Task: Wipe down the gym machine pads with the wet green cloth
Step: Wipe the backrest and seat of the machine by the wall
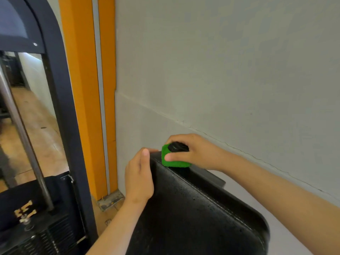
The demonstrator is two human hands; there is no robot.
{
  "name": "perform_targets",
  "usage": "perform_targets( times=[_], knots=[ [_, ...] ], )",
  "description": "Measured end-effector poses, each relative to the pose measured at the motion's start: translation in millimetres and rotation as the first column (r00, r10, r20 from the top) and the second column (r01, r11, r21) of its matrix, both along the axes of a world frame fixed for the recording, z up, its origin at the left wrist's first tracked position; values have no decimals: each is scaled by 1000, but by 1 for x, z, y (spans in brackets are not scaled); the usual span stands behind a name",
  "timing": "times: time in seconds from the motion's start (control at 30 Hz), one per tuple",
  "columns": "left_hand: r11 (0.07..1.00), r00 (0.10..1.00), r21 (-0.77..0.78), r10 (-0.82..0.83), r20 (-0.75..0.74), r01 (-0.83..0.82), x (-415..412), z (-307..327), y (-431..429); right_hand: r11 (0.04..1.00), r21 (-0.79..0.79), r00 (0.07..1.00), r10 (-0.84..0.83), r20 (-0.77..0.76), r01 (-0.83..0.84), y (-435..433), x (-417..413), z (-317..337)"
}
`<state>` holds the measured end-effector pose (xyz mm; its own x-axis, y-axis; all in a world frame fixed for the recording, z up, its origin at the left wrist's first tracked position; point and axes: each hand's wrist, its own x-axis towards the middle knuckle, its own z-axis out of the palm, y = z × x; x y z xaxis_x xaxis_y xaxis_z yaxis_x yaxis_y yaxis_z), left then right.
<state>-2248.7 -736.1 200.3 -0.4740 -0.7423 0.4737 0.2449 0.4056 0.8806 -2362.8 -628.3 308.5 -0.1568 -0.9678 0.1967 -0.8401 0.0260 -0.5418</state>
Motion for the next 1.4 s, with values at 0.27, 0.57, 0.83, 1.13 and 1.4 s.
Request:
perform_targets(
  times=[0.27,0.57,0.83,1.13,1.4],
  knots=[
    [999,997,44,11,-79,-8,1,1,0,999,-26,987,42,-154,-47,-65,3,-6],
    [1000,999,-2,9,-42,-9,8,6,7,998,7,998,-62,11,62,-7,10,7],
    [941,965,-336,54,258,37,19,20,10,987,4,984,-164,71,164,83,35,8],
    [647,944,-710,-48,327,279,20,58,102,942,-71,943,-324,69,329,172,60,-5],
    [612,928,-751,73,366,248,13,55,137,651,-377,747,-502,437,658,207,97,-70]
  ],
)
